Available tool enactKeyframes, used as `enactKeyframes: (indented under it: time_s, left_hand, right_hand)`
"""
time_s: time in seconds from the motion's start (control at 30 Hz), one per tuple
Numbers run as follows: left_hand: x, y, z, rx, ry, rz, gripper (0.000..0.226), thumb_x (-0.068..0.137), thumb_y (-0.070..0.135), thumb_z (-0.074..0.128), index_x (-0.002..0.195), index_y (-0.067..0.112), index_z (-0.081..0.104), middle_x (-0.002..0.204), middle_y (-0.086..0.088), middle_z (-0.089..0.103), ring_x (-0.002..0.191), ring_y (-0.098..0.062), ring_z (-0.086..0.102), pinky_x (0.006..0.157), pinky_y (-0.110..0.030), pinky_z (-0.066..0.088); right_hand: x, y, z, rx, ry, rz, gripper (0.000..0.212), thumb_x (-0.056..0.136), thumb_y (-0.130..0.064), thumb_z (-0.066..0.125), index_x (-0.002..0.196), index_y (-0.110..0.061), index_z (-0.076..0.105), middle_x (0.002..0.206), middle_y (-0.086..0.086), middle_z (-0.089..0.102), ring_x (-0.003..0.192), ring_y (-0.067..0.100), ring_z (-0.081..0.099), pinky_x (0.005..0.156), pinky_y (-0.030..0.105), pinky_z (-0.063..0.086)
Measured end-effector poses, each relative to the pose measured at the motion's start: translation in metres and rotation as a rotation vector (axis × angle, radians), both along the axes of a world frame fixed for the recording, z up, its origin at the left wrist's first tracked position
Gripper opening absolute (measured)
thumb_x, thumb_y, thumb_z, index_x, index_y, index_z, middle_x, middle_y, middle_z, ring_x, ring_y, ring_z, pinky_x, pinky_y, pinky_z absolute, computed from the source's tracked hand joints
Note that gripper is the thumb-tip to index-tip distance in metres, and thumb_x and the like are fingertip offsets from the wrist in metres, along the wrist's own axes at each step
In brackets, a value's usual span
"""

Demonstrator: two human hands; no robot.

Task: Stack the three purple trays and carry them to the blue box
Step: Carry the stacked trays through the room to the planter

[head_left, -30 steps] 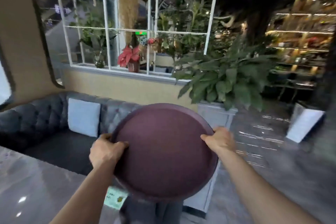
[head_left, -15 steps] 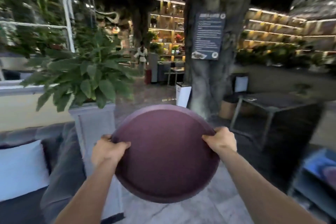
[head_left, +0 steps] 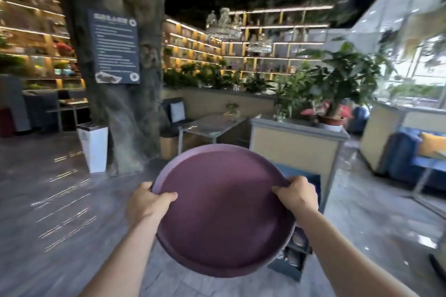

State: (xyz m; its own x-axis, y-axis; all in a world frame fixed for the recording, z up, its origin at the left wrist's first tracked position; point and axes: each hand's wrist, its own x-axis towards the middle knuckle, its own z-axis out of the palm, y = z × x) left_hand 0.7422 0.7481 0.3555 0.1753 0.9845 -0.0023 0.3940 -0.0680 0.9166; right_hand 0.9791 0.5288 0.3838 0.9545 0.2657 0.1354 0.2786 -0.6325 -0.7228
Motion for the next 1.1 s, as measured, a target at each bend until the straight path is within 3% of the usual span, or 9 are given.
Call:
enactKeyframes:
  time_s: [0.1,0.37,0.53,0.83,0.97,1.1]
  left_hand:
    - [0.047,-0.003,0.003,0.002,0.0,-0.143,0.067,0.054,0.04,0.088,0.113,0.018,0.066,0.111,-0.007,0.071,0.094,-0.033,0.068,0.082,-0.04,0.054]
    - [0.127,-0.032,-0.001,0.043,0.032,-0.399,0.081,0.058,0.045,0.086,0.13,0.02,0.06,0.126,-0.008,0.067,0.109,-0.035,0.064,0.083,-0.039,0.049]
    - [0.148,-0.038,-0.01,0.042,0.059,-0.483,0.076,0.061,0.043,0.086,0.128,0.019,0.06,0.125,-0.009,0.067,0.109,-0.036,0.064,0.075,-0.038,0.045]
    - [0.185,-0.022,-0.021,0.019,0.073,-0.52,0.074,0.064,0.038,0.085,0.13,0.018,0.059,0.122,-0.008,0.068,0.105,-0.035,0.066,0.074,-0.036,0.046]
    - [0.22,-0.011,-0.025,0.011,0.08,-0.5,0.073,0.064,0.037,0.085,0.13,0.018,0.059,0.122,-0.008,0.069,0.104,-0.035,0.066,0.074,-0.036,0.047]
    - [0.269,0.0,-0.027,0.007,0.089,-0.478,0.072,0.064,0.035,0.085,0.129,0.018,0.06,0.12,-0.007,0.07,0.104,-0.034,0.067,0.075,-0.035,0.046]
  right_hand:
    - [0.015,-0.034,0.004,0.002,0.012,-0.13,0.034,0.072,-0.035,0.074,0.102,-0.017,0.076,0.098,0.009,0.075,0.096,0.031,0.069,0.074,0.032,0.051]
    - [0.02,-0.108,-0.002,-0.035,0.006,-0.44,0.03,0.072,-0.036,0.075,0.092,-0.014,0.073,0.092,0.009,0.073,0.093,0.032,0.069,0.074,0.032,0.05]
    - [0.016,-0.125,-0.012,-0.061,0.0,-0.548,0.019,0.072,-0.035,0.075,0.077,-0.019,0.065,0.079,0.005,0.061,0.074,0.026,0.052,0.069,0.029,0.044]
    - [0.045,-0.11,-0.035,-0.057,0.028,-0.569,0.026,0.068,-0.036,0.074,0.085,-0.016,0.075,0.084,0.006,0.07,0.075,0.027,0.058,0.069,0.03,0.046]
    - [0.086,-0.092,-0.042,-0.044,0.052,-0.565,0.024,0.067,-0.037,0.076,0.08,-0.016,0.073,0.071,0.002,0.062,0.072,0.027,0.057,0.067,0.03,0.046]
    - [0.143,-0.076,-0.051,-0.015,0.085,-0.539,0.027,0.066,-0.04,0.077,0.079,-0.016,0.073,0.079,0.005,0.069,0.076,0.028,0.064,0.068,0.03,0.05]
